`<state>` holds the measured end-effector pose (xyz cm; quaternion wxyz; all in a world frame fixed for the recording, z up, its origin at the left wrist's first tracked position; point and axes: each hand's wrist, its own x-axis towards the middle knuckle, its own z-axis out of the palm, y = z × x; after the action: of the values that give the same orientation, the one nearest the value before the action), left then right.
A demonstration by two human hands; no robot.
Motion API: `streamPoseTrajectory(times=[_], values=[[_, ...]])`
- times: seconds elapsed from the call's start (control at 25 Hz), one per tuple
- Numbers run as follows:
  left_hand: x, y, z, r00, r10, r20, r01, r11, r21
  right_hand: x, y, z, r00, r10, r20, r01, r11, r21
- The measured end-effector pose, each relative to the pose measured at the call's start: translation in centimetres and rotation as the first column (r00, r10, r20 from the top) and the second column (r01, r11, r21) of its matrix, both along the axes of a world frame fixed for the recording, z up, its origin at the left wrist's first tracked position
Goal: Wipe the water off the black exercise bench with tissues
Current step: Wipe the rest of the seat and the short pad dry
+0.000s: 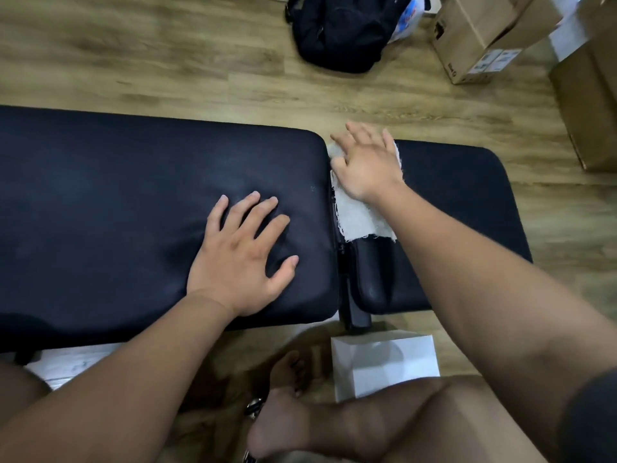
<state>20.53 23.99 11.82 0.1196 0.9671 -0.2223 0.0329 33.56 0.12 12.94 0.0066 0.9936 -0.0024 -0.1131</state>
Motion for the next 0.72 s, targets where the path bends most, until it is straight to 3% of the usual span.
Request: streamPoseTrajectory(times=[0.44, 0.6, 0.72], values=[[-0.1, 0.0, 0.2, 1.0, 0.016, -0.023, -0.016, 0.999, 0.031, -23.8, -0.6, 0.5, 0.996, 0.092, 0.02, -0.093, 0.995, 0.026], [-0.1, -0.1, 0.0, 1.0, 0.013, -0.009, -0.012, 1.0, 0.021, -22.1, -1.4, 1.0, 0.99, 0.143, -0.008, -0.143, 0.99, 0.007], [-0.1, -0.1, 0.1, 1.0, 0.008, -0.008, -0.008, 1.0, 0.015, -16.1, -1.7, 1.2, 0.997, 0.07, -0.018, -0.07, 0.997, -0.016]])
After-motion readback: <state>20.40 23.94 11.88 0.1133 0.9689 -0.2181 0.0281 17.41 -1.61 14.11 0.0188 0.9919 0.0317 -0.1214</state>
